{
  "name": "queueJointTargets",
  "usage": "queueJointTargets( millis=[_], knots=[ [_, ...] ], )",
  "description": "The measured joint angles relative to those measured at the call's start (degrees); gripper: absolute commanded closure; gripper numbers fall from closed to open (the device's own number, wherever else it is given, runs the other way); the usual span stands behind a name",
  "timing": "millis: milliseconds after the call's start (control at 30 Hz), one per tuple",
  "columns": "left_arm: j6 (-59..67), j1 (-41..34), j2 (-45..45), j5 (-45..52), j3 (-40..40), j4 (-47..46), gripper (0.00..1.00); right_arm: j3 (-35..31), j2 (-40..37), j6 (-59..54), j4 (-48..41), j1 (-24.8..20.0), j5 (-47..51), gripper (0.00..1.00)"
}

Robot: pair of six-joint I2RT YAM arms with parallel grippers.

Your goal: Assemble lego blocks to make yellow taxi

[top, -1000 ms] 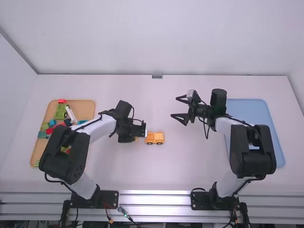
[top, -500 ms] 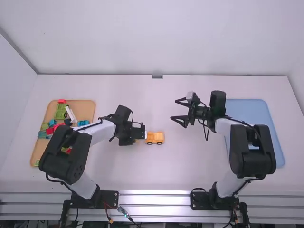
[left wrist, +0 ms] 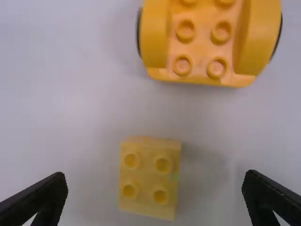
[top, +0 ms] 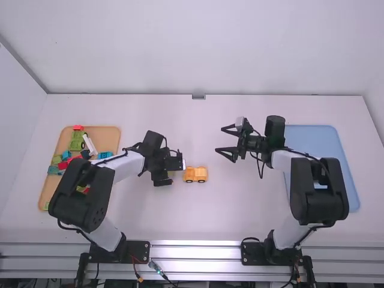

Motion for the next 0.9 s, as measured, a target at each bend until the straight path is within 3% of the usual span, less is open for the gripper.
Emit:
queueJointTargets(
  millis=[267, 433, 633, 767, 900],
  knots=[
    [9.4, 12.3, 0.1, 23.5, 0.0, -1.5, 0.01, 0.0, 0.0, -0.2, -0.1, 0.0, 0.0, 0.01],
    [13.3, 17.4, 4.7, 37.7, 0.0, 0.1, 0.01, 0.0, 0.0, -0.1, -0.1, 0.0, 0.0, 0.01],
    [13.2, 16.6, 12.0, 43.2, 0.0, 4.7, 0.04, 0.0, 0.0, -0.1, -0.2, 0.0, 0.0, 0.01],
    [14.9, 16.9, 13.3, 44.3, -0.3, 4.8, 0.23, 0.0, 0.0, -0.2, -1.3, 0.0, 0.0, 0.01],
    [16.0, 16.9, 13.3, 43.7, -1.5, 6.9, 0.24, 0.0, 0.0, -0.1, -1.5, 0.0, 0.0, 0.01]
  ],
)
